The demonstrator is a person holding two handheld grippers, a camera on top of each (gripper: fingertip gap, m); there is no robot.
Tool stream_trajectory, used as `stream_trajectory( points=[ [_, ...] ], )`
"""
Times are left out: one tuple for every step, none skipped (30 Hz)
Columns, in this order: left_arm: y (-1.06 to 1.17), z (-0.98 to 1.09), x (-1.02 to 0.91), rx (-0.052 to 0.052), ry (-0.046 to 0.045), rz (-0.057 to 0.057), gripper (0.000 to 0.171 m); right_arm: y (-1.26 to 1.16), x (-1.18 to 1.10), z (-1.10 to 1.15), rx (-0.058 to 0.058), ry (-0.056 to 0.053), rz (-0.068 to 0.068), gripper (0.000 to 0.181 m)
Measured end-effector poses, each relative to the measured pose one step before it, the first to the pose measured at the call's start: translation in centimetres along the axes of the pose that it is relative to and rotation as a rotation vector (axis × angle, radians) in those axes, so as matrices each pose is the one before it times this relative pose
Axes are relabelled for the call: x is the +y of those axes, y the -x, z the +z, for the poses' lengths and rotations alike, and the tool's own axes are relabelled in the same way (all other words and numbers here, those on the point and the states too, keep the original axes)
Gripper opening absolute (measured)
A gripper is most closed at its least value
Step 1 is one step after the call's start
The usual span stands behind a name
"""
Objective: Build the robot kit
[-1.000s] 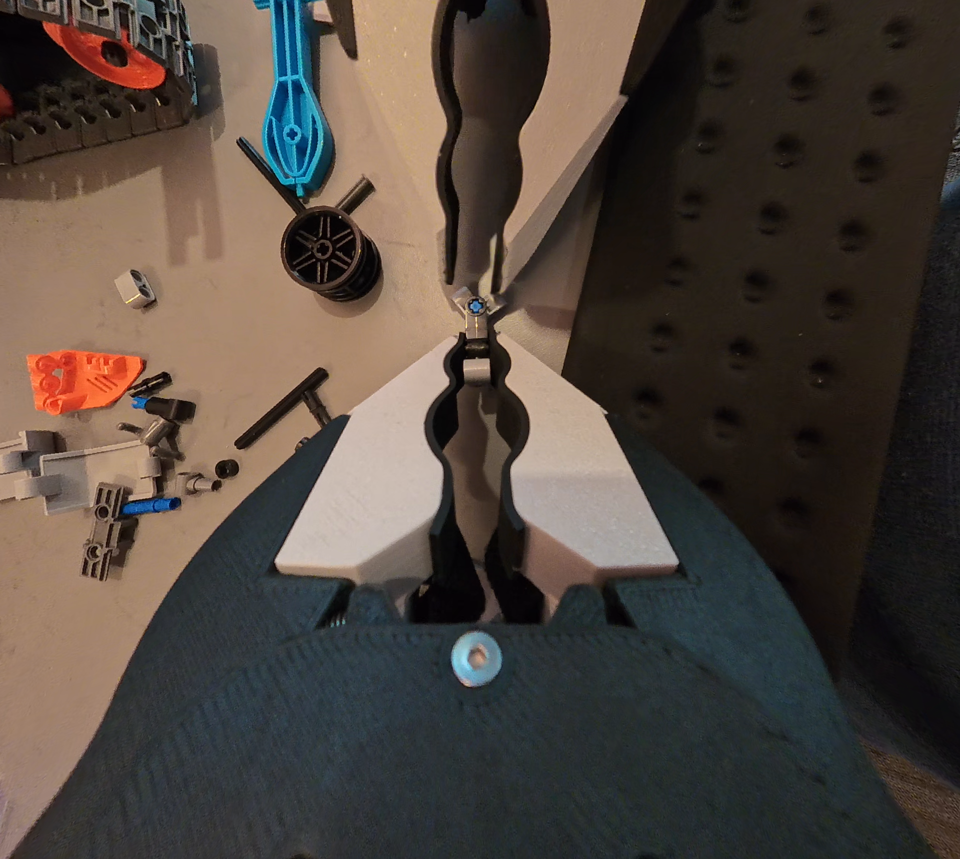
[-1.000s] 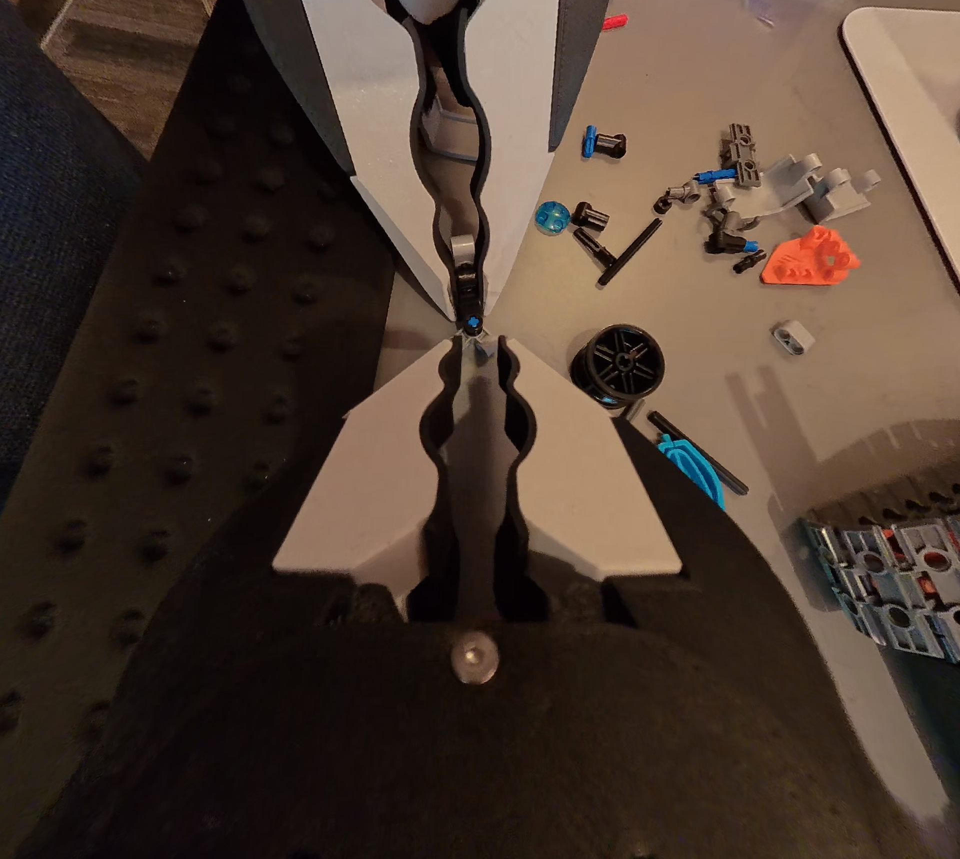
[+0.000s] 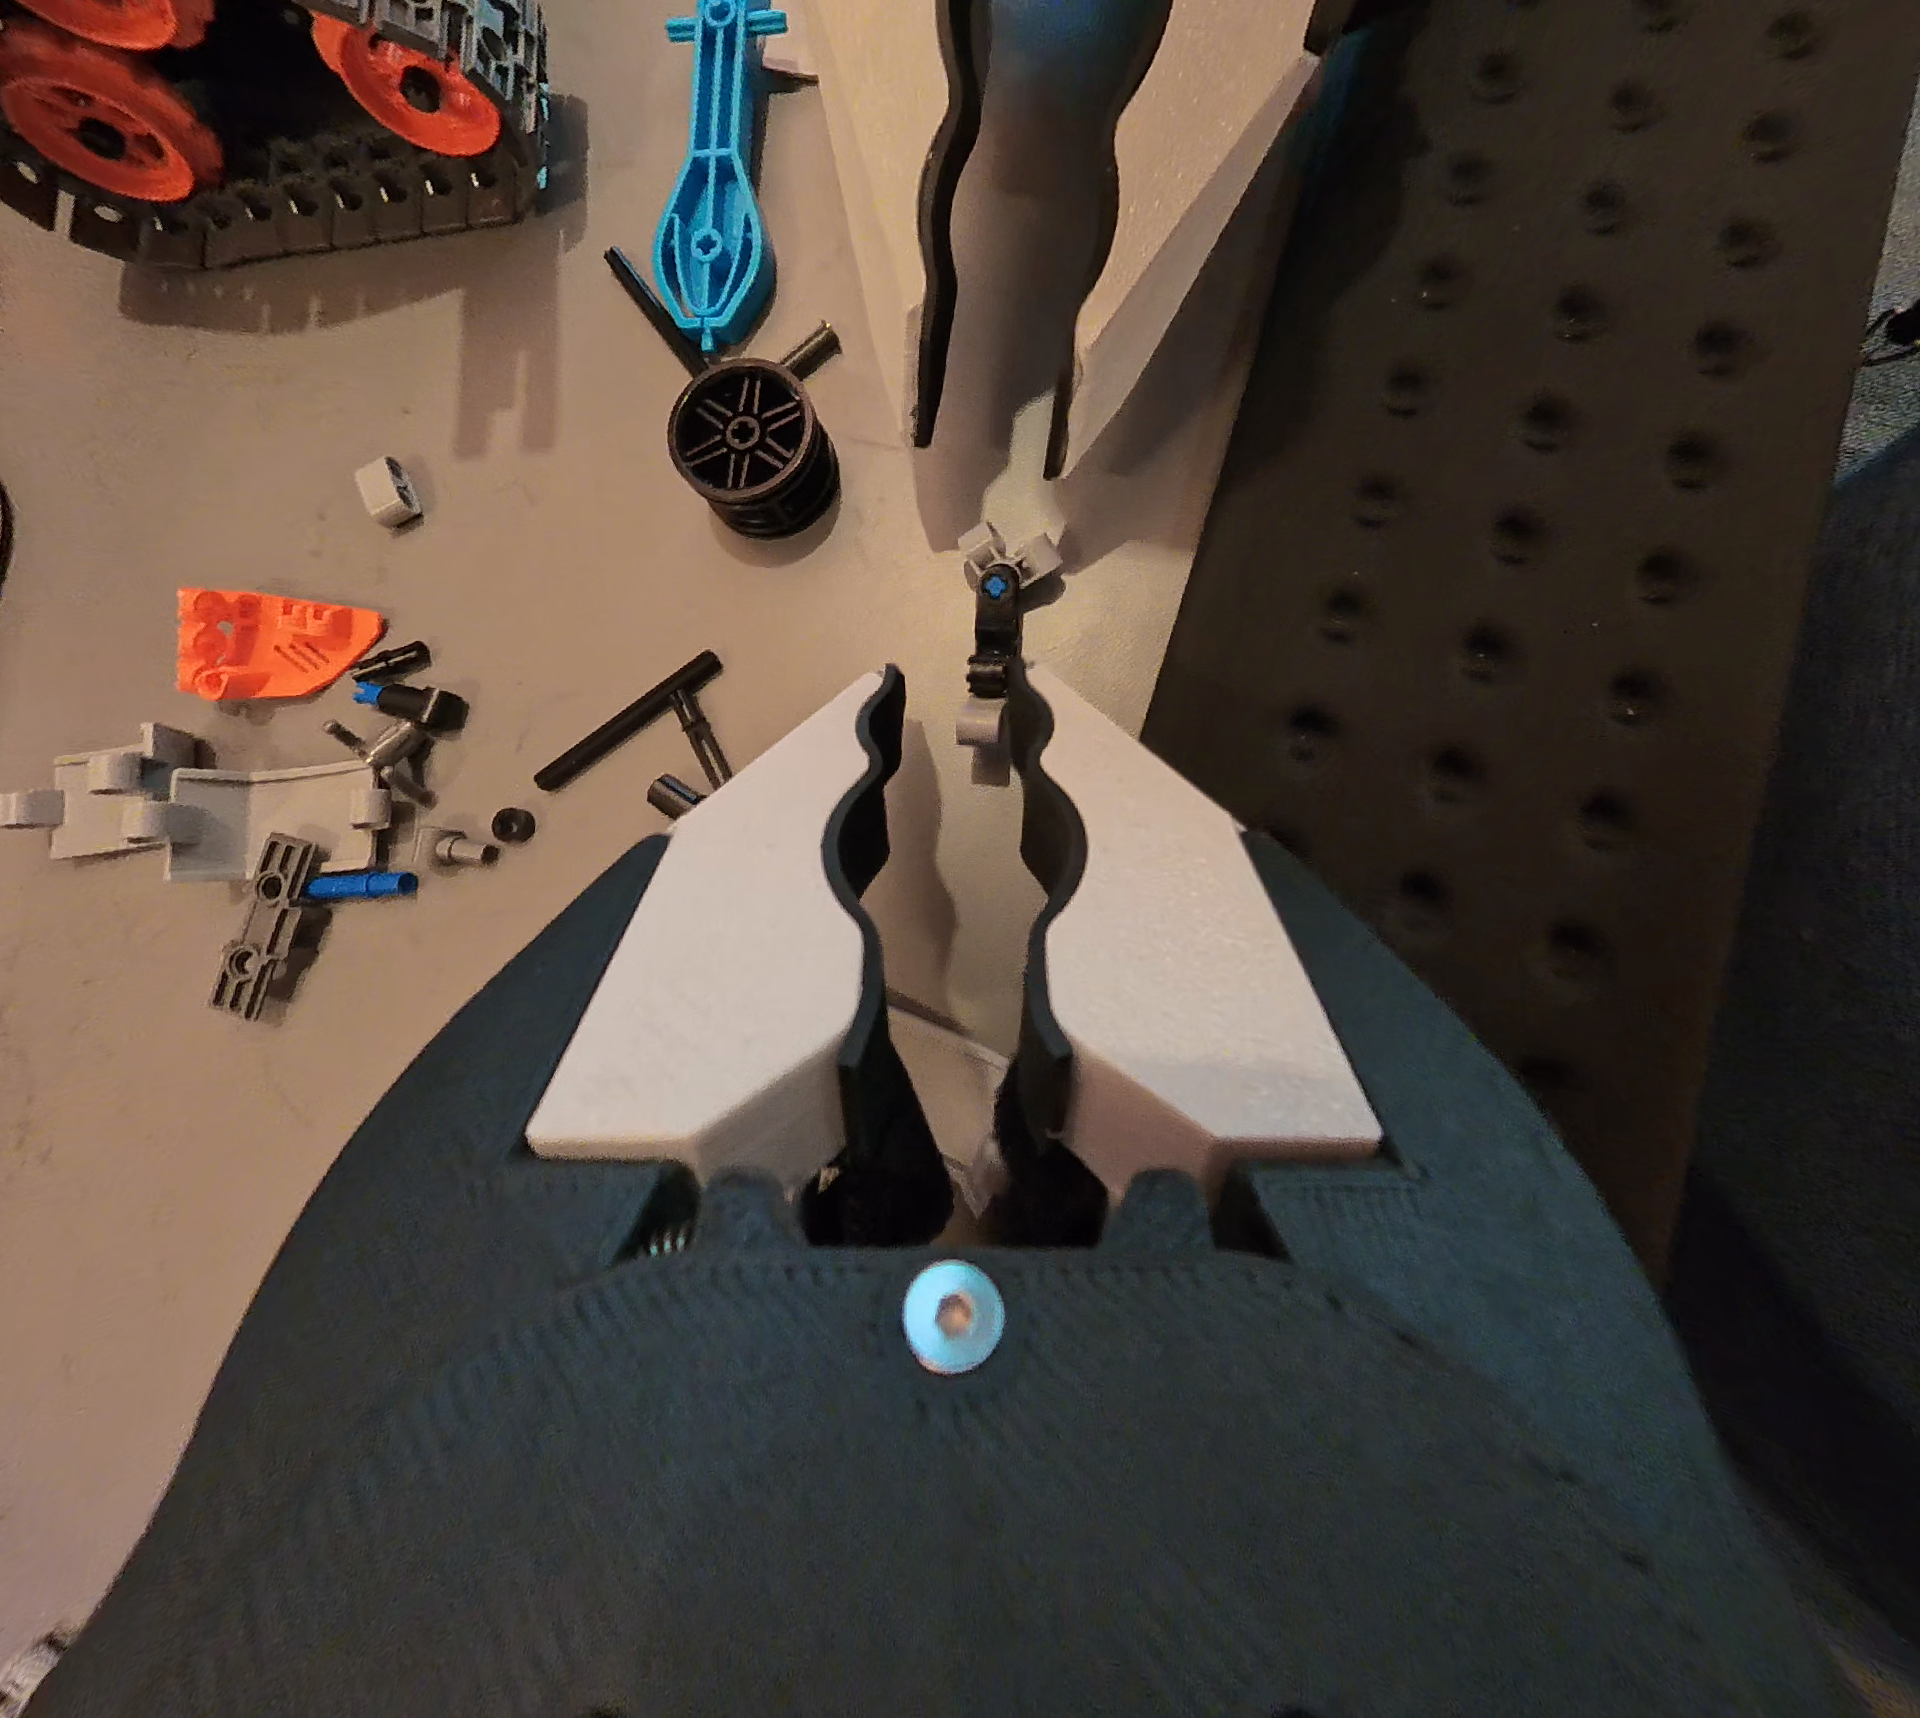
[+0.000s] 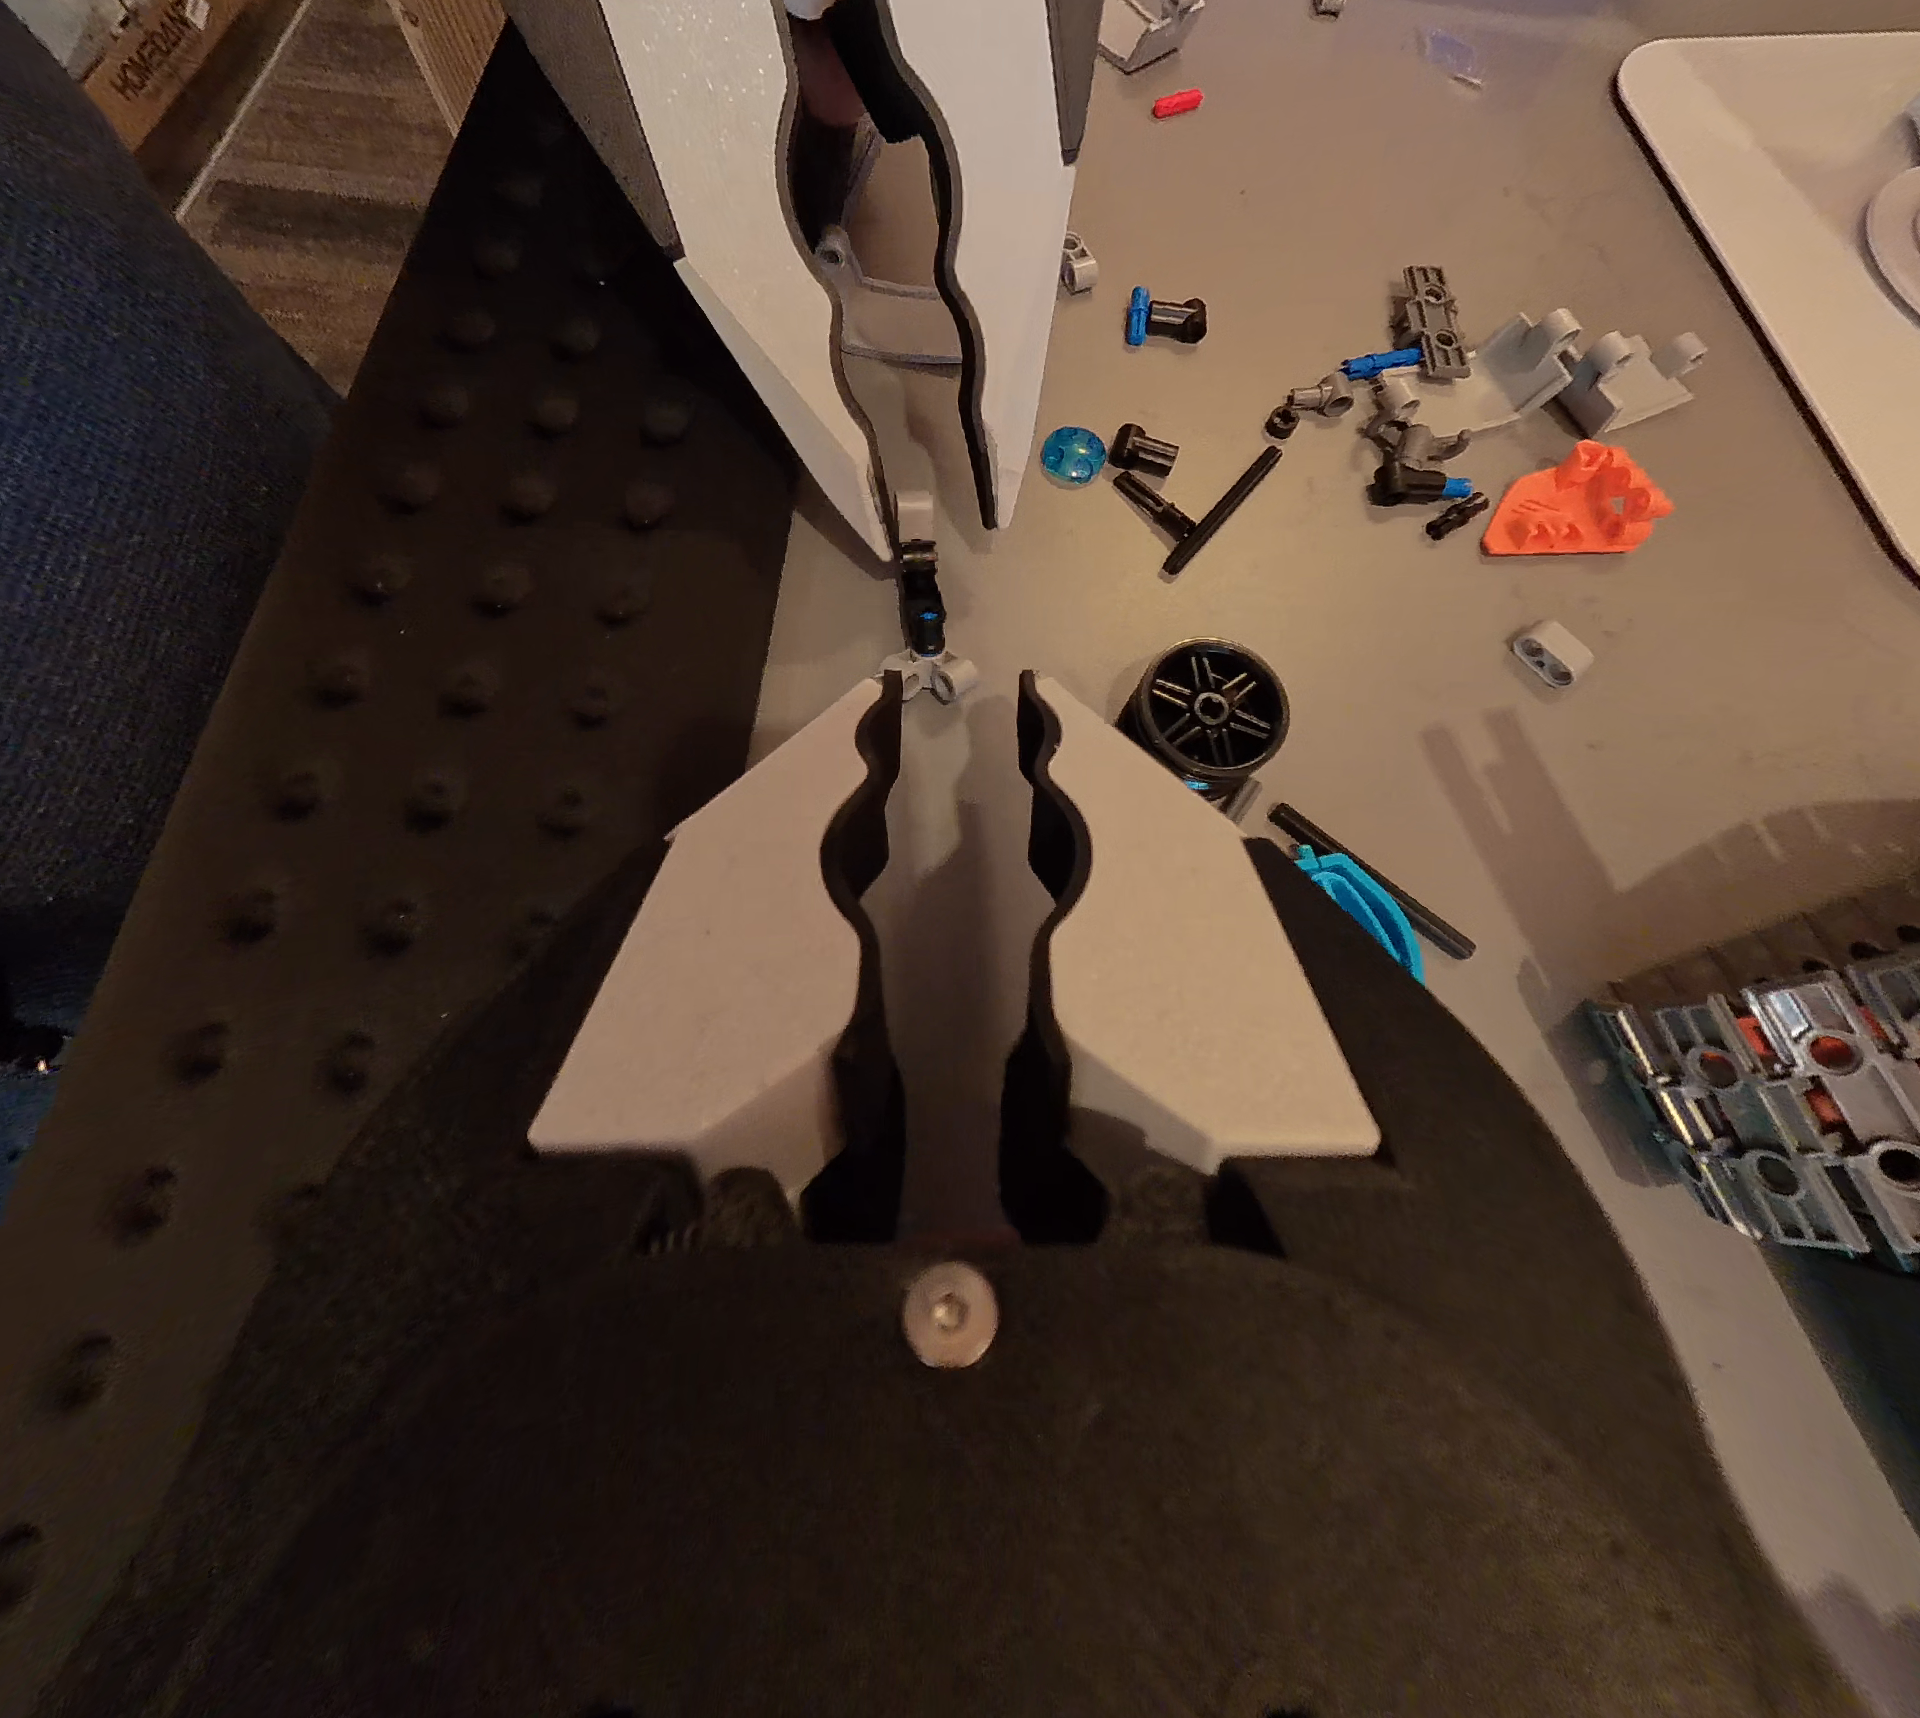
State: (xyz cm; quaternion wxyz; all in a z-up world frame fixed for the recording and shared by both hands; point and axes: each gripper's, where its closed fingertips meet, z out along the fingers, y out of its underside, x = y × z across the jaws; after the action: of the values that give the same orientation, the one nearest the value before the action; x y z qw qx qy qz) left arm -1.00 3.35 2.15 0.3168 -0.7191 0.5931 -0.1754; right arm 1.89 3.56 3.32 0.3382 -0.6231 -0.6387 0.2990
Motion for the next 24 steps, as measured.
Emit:
stream_trajectory(
  points=[
    [0.055,-0.025,0.09,-0.0052,0.00203,0.005,0.017,-0.043,-0.021,-0.017,0.0014,-0.0013,0.0025,0.019],
    [0.02,0.013,0.114,-0.0014,0.00427,0.0023,0.017,-0.013,0.018,0.014,-0.001,0.0,0.0031,0.02],
    [0.004,0.008,0.046,-0.0003,-0.0008,0.0008,0.017,0.004,0.047,0.028,-0.0014,0.0018,0.0017,0.02],
    [0.032,-0.03,-0.051,-0.0026,-0.00828,0.0011,0.016,-0.007,0.032,0.024,0.0011,0.0014,-0.0003,0.021],
    [0.02,-0.035,-0.037,-0.003,-0.00674,-0.001,0.016,-0.04,-0.014,0.007,0.0023,-0.001,0.0003,0.021],
    [0.02,-0.018,-0.009,-0.0031,-0.00399,-0.0013,0.016,-0.046,-0.047,-0.004,0.0016,-0.0032,0.0026,0.021],
    [0.012,0.002,-0.009,-0.0037,-0.00405,0.0016,0.015,0.0,-0.017,-0.009,-0.0017,-0.0016,0.0025,0.021],
    [-0.002,-0.002,-0.011,-0.0046,-0.00336,0.004,0.014,-0.006,-0.022,-0.004,0.0005,-0.0014,0.0002,0.022],
    [-0.003,-0.014,-0.018,-0.0062,-0.00251,0.0065,0.013,-0.013,-0.018,-0.002,0.0013,-0.0007,-0.0006,0.022],
    [0.007,-0.017,-0.024,-0.0076,-0.00345,0.0063,0.012,0.018,0.012,0.029,-0.001,0.0009,0.0005,0.022],
    [-0.017,-0.002,0.017,-0.0036,-0.0012,0.003,0.011,-0.003,0.024,0.018,0.0001,0.0014,-0.0004,0.022],
    [-0.014,-0.002,0.015,-0.0017,-0.00067,0.0017,0.01,-0.041,-0.008,-0.016,0.0023,-0.0009,0.0002,0.022],
    [0.032,-0.036,-0.049,-0.0049,-0.00444,0.0021,0.01,-0.027,-0.032,-0.023,0.0006,-0.0029,0.0019,0.022],
    [0.038,-0.025,-0.047,-0.0047,-0.00517,0.0006,0.01,-0.014,-0.034,-0.032,-0.0005,-0.0024,0.0016,0.022],
    [0.026,-0.005,0.009,-0.0024,-0.0019,-0.0022,0.01,-0.048,-0.022,-0.018,0.0021,-0.0013,0.0004,0.022],
    [0.004,0.009,0.013,0.0008,0.00005,-0.0021,0.01,-0.047,-0.007,-0.016,0.0023,-0.0008,0.0008,0.022],
    [0.038,-0.004,-0.029,-0.0017,-0.00151,-0.0015,0.011,-0.022,0.004,-0.01,0.0003,-0.0006,0.0019,0.022],
    [0.021,0.011,0.004,-0.0006,-0.00063,-0.0011,0.011,-0.024,0.021,-0.009,0.0002,0.0001,0.0013,0.022],
    [0.015,0.001,0.019,-0.0007,0.00036,-0.0006,0.011,-0.045,0.002,-0.021,0.0024,-0.0001,-0.0001,0.022],
    [-0.006,0.0,-0.005,-0.0001,-0.00038,0.0003,0.012,-0.04,-0.043,-0.038,0.0014,-0.0024,0.0005,0.022],
    [0.006,0.003,-0.006,-0.0004,-0.00044,0.0001,0.012,-0.009,-0.051,-0.039,-0.0003,-0.0034,0.0014,0.022],
    [0.028,-0.007,-0.008,-0.0028,-0.00169,0.0004,0.012,-0.013,-0.032,-0.018,0.0,-0.0024,0.0013,0.021],
    [0.029,-0.013,-0.022,-0.0037,-0.00178,0.0017,0.012,-0.036,0.008,-0.008,0.0021,0.0001,0.0006,0.021],
    [-0.017,0.014,0.023,-0.0017,0.00154,0.0028,0.012,-0.034,0.012,0.004,0.0017,0.0003,-0.0001,0.021]
  ],
)
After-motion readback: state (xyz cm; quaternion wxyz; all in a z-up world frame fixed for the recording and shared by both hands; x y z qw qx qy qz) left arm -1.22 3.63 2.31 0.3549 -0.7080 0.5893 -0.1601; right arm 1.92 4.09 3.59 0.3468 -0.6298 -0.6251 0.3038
